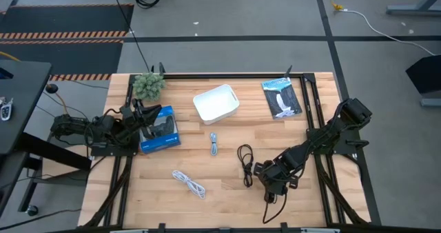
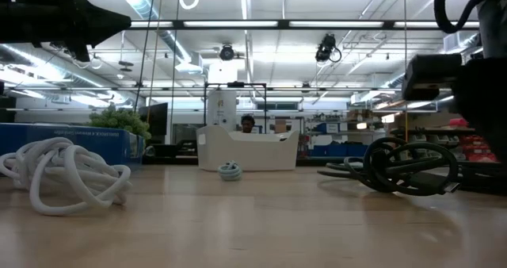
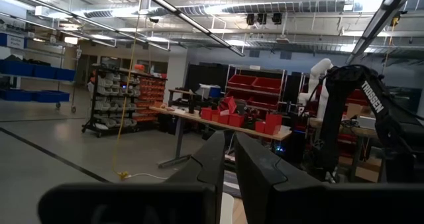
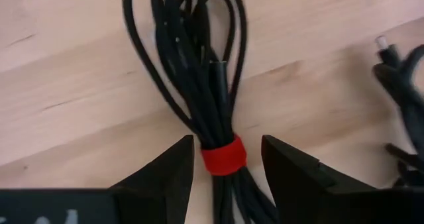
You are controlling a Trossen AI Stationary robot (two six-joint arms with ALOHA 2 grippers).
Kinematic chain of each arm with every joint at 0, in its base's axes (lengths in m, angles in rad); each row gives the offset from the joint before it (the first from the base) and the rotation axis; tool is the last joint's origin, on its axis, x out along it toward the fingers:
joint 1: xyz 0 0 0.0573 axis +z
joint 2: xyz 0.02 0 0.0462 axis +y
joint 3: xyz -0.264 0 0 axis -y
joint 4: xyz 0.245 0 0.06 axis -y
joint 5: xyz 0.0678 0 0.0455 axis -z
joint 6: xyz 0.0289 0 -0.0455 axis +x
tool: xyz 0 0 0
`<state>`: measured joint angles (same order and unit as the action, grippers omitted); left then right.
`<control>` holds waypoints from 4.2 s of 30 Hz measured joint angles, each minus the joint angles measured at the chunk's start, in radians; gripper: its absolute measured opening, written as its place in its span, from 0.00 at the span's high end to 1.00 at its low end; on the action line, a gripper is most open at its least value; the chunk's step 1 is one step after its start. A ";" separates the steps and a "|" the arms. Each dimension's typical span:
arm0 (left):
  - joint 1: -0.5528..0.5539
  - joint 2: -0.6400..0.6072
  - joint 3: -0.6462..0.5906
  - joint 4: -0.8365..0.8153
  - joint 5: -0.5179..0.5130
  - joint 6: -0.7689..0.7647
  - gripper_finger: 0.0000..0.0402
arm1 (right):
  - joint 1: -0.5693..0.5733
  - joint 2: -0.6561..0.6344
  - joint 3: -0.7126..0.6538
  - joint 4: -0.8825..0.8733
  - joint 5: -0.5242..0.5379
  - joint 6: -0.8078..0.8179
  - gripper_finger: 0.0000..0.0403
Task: Pick and place USB-C Cables
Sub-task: Put the right black USB cable into the white bin
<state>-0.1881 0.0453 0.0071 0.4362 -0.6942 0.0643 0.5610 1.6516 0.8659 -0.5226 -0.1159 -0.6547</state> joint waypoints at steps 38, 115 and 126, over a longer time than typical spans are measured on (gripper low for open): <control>0.000 0.000 0.000 0.000 0.000 0.000 0.89 | -0.034 0.000 0.056 -0.070 0.125 0.035 0.82; 0.000 0.000 0.000 -0.007 0.000 0.000 0.89 | -0.433 0.018 0.987 0.144 0.112 0.210 0.82; 0.000 0.000 0.000 -0.007 0.000 0.000 0.89 | -0.521 0.018 0.986 0.160 0.113 0.183 0.82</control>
<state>-0.1880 0.0456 0.0071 0.4294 -0.6941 0.0647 0.0395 1.6691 1.8523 -0.3626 -0.0032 -0.4721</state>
